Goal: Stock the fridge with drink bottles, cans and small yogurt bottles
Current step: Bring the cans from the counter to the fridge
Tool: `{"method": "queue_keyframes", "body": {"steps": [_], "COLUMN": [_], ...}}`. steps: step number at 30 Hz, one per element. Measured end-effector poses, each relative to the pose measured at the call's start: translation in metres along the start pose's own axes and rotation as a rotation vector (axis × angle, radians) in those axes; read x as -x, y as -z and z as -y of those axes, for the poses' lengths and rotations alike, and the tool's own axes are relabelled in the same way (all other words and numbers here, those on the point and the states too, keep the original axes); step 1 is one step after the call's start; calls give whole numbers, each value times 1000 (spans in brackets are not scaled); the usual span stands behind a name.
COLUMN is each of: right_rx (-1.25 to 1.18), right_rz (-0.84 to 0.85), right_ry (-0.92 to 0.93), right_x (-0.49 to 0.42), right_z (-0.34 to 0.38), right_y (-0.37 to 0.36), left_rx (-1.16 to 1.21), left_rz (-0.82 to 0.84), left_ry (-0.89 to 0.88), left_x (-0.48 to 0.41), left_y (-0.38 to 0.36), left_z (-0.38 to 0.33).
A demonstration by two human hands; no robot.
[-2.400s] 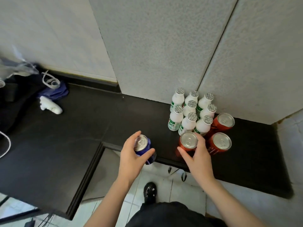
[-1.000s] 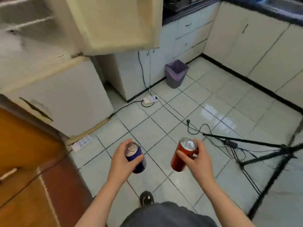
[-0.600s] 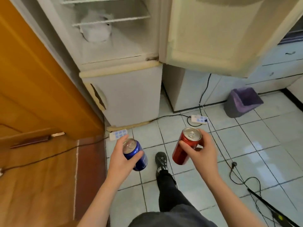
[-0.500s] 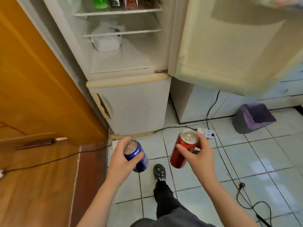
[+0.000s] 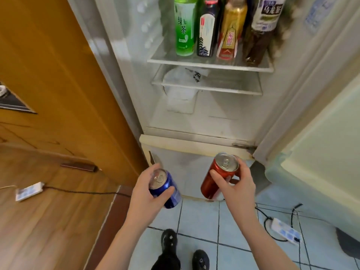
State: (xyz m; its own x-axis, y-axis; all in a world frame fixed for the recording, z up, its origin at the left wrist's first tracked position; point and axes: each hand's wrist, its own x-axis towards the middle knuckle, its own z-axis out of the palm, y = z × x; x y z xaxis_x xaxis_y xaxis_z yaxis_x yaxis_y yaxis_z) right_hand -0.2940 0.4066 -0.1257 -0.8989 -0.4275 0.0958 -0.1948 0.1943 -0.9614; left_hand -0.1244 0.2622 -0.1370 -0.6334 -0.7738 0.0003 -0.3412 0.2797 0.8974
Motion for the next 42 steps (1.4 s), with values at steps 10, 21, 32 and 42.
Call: {"method": "queue_keyframes", "body": {"steps": [10,21,32,42], "right_rx": [-30,33,-58,-85], "right_rz": [-176,-385,-391,-464], "right_ry": [76,238,324,285], "right_x": [-104,-198,-249,-268], "right_z": [44,107,132,122], "right_y": [-48,-86,-89,-76], "left_rx": [134,388,157,19], "left_rz": [19,20,-107,-222], "left_ry": [-189,-551,-678,-717], "left_x": [-157,-313,-378,-398], "left_y": [11,45,1,-43], "left_z": [-37,-136,-181,-181]}}
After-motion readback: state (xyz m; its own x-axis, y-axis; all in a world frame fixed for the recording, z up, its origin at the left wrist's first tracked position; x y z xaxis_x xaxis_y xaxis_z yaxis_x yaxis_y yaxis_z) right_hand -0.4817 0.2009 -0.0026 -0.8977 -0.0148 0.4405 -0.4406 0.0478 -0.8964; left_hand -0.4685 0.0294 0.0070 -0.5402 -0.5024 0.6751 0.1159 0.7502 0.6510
